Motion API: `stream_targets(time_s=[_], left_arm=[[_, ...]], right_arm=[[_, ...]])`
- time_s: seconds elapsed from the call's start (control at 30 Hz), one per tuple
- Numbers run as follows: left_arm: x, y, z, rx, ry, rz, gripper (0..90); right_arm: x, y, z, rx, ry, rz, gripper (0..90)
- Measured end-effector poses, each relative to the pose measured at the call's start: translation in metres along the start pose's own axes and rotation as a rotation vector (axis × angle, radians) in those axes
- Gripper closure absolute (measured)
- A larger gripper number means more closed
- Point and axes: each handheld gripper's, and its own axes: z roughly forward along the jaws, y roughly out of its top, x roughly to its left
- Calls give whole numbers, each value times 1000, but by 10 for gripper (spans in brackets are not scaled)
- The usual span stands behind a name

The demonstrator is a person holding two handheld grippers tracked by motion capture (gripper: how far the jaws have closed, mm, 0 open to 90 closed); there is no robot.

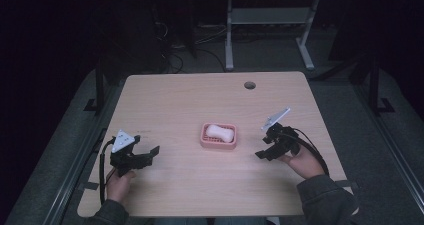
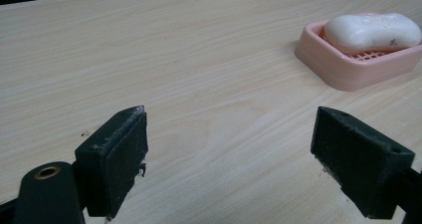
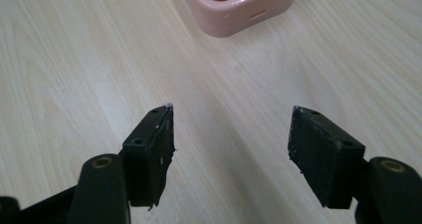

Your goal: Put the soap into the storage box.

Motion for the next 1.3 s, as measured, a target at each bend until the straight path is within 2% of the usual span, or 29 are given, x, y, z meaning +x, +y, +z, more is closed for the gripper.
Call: stream_targets(time_s=[0.17, 0.47, 0.63, 1.3], left_arm=[[0, 0, 1, 0, 0, 0, 140], [0, -1, 0, -1, 1, -3, 141], [-1, 0, 1, 2, -1, 9, 140], [-3, 0, 1, 0, -4, 9, 141]], right_arm=[[1, -12, -1, -15, 7, 31, 340], [2, -31, -2, -25, 6, 51, 340], [4, -38, -4, -33, -5, 56, 340], [14, -75, -15, -54, -36, 95, 338]])
